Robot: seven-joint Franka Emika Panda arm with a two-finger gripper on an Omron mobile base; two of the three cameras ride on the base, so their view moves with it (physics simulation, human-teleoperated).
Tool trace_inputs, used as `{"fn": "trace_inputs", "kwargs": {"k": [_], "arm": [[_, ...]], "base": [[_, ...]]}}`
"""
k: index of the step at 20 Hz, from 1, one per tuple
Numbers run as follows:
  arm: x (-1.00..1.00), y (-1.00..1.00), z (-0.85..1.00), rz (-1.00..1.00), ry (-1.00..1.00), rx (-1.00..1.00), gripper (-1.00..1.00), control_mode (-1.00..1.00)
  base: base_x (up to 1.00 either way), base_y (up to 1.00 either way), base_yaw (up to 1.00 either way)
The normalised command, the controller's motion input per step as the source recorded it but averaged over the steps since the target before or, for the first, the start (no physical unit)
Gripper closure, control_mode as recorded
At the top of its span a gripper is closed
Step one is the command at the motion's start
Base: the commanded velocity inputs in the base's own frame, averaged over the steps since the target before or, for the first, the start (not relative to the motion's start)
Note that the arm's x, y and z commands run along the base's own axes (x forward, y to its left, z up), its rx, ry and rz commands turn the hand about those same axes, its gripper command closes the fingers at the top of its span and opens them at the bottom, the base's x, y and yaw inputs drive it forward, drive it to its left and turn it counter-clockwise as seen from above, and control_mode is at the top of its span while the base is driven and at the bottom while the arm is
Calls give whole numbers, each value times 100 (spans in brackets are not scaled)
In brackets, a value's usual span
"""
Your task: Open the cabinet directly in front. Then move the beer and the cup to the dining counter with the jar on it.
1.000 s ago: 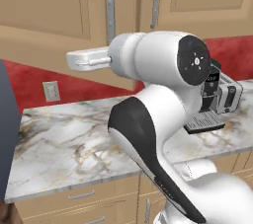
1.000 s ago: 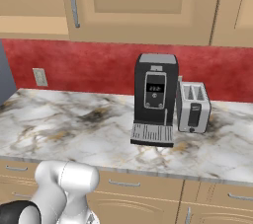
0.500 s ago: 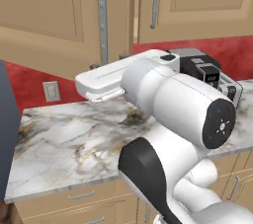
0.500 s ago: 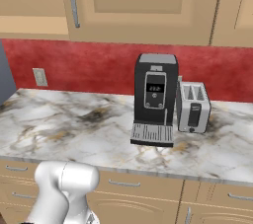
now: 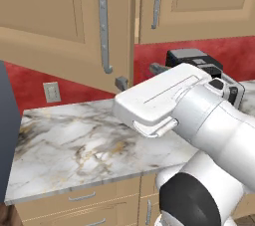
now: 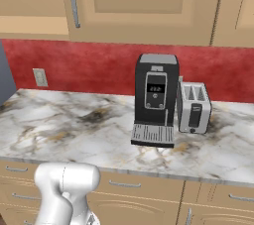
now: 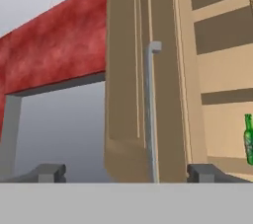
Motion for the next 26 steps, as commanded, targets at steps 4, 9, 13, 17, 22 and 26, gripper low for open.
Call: {"fn": "trace_inputs", "kwargs": {"k": [4,9,13,17,22,26], "arm": [[-67,-34,41,15,0,22,-100,-100],[-61,-55,48,8,0,20,-100,-100],[-28,-79,27,0,17,15,-100,-100],[0,-87,9,0,37,16,-100,-100],[0,-83,1,0,44,17,-100,-100],[16,-62,0,0,45,11,-100,-100]], "base": [[0,0,0],[0,0,0],[0,0,0],[0,0,0],[0,0,0],[0,0,0]]}}
